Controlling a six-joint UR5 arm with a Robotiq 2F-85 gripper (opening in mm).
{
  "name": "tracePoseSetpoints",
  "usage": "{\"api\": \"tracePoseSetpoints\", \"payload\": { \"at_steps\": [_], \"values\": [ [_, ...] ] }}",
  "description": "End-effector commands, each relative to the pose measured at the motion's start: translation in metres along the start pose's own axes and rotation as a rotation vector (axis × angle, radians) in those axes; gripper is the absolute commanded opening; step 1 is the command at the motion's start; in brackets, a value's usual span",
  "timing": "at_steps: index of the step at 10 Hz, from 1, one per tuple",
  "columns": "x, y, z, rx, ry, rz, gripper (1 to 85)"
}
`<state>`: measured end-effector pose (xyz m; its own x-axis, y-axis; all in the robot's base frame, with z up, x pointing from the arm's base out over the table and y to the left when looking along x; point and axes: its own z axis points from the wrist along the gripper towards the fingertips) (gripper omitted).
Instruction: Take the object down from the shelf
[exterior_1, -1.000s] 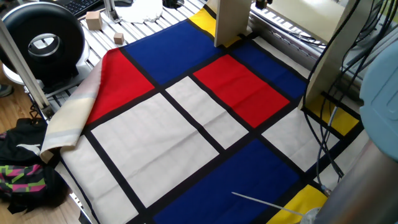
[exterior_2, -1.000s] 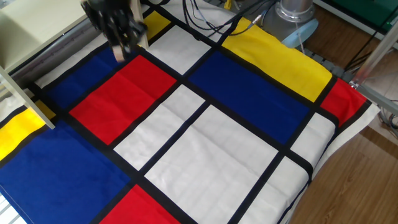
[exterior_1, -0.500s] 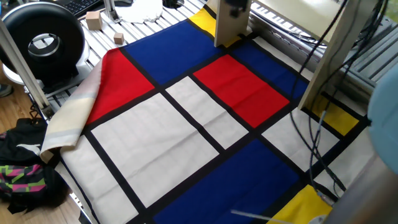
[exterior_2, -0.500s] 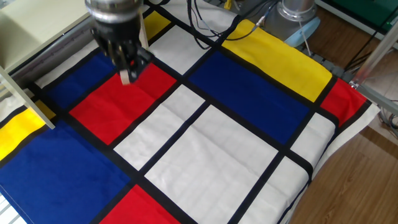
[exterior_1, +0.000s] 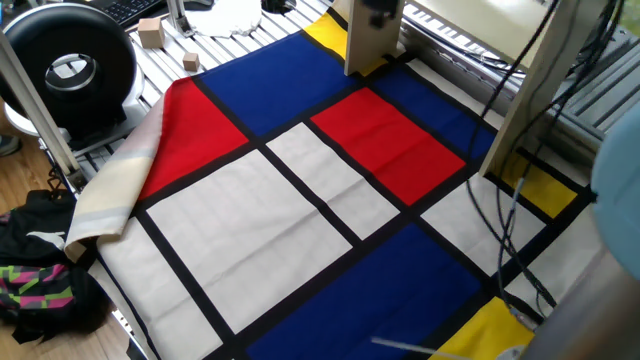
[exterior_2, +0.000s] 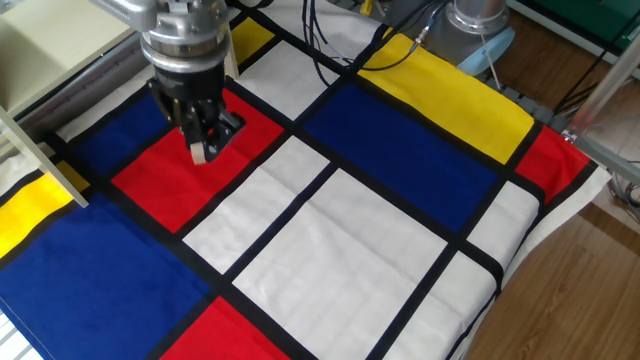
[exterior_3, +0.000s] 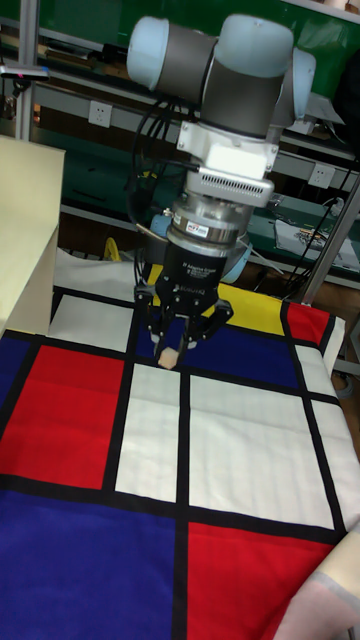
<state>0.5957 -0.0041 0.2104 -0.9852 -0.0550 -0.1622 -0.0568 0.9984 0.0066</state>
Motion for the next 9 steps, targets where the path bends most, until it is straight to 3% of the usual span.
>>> {"api": "tracePoseSetpoints", "payload": {
  "at_steps": [1, 2, 6, 9],
  "values": [
    [-0.010, 0.007, 0.006, -0.033, -0.041, -0.003, 1.3],
    [-0.009, 0.005, 0.006, -0.024, -0.039, -0.003, 1.3],
    [0.022, -0.005, 0.005, 0.014, 0.081, -0.012, 1.3],
    [0.028, -0.004, 0.005, 0.012, 0.104, 0.021, 1.3]
  ]
}}
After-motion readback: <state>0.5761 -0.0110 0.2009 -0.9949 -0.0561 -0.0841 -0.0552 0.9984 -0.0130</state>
